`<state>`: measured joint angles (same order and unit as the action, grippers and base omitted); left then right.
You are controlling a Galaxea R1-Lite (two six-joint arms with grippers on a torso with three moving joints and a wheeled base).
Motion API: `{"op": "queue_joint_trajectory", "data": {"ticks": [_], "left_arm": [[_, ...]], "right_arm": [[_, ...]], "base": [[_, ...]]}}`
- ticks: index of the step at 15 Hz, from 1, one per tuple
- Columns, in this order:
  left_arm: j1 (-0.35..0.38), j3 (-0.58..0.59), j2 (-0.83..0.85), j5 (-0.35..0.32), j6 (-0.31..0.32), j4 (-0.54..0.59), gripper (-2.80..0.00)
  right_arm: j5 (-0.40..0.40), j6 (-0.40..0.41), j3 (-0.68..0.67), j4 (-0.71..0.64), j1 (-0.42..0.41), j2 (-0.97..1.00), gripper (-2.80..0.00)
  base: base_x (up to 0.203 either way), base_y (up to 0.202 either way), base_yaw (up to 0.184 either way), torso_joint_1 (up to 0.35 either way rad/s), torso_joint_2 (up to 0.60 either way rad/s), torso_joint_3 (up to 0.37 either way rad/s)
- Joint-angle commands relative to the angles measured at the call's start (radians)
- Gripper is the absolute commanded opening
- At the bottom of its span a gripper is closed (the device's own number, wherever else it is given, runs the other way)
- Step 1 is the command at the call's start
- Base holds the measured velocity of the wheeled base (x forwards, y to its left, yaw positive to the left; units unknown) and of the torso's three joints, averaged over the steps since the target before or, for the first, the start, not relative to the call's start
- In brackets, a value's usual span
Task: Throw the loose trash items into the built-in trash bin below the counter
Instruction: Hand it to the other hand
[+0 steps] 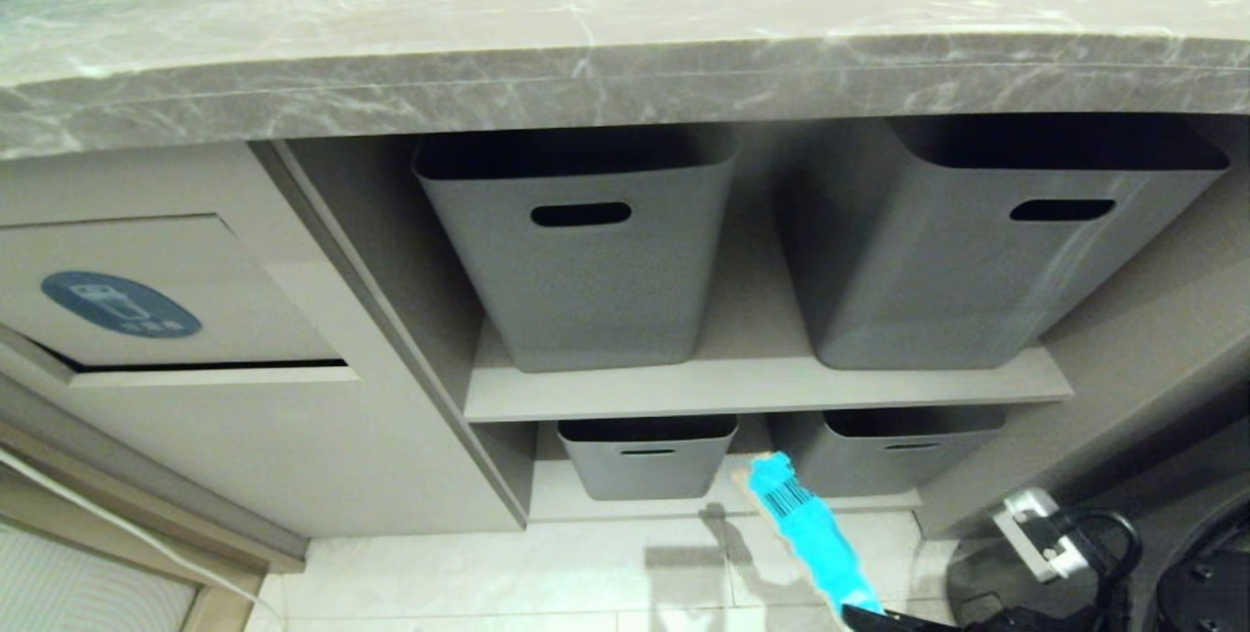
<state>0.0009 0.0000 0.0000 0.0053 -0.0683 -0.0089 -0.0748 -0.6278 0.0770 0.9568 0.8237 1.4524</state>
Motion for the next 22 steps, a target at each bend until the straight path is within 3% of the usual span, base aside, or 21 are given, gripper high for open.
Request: {"op": "queue_joint_trajectory", "data": {"ticks": [1, 4, 11, 13, 17, 20, 22], "left_arm": [[-0.001, 0.002, 0.002, 0.001, -0.001, 0.000, -2.80], [0.001, 0.002, 0.002, 0.001, -0.001, 0.000, -2.80], [0.001, 0.002, 0.002, 0.001, -0.001, 0.000, -2.80], [-0.001, 0.002, 0.002, 0.001, -0.001, 0.000, -2.80], [0.001, 0.002, 0.002, 0.001, -0.001, 0.000, -2.80], [0.001, 0.002, 0.002, 0.001, -0.001, 0.000, -2.80], [0.001, 0.002, 0.002, 0.001, -0.001, 0.000, -2.80]], "right_arm": [[-0.075, 0.002, -0.025, -0.007, -0.017, -0.068, -2.80], [-0.083, 0.080, -0.078, 0.045, -0.060, -0.092, -2.80], [-0.026, 0.075, -0.078, 0.043, -0.054, -0.107, -2.80], [0.030, 0.080, -0.078, 0.042, -0.055, -0.115, -2.80], [0.021, 0.092, -0.078, 0.042, -0.049, -0.122, -2.80], [0.021, 0.177, -0.078, 0.039, -0.049, -0.122, -2.80], [0.011, 0.181, -0.078, -0.002, -0.050, -0.116, -2.80]], "base": [[0.000, 0.000, 0.000, 0.000, 0.00, 0.000], [0.000, 0.000, 0.000, 0.000, 0.00, 0.000], [0.000, 0.000, 0.000, 0.000, 0.00, 0.000], [0.000, 0.000, 0.000, 0.000, 0.00, 0.000], [0.000, 0.000, 0.000, 0.000, 0.00, 0.000], [0.000, 0.000, 0.000, 0.000, 0.00, 0.000], [0.000, 0.000, 0.000, 0.000, 0.00, 0.000]]}}
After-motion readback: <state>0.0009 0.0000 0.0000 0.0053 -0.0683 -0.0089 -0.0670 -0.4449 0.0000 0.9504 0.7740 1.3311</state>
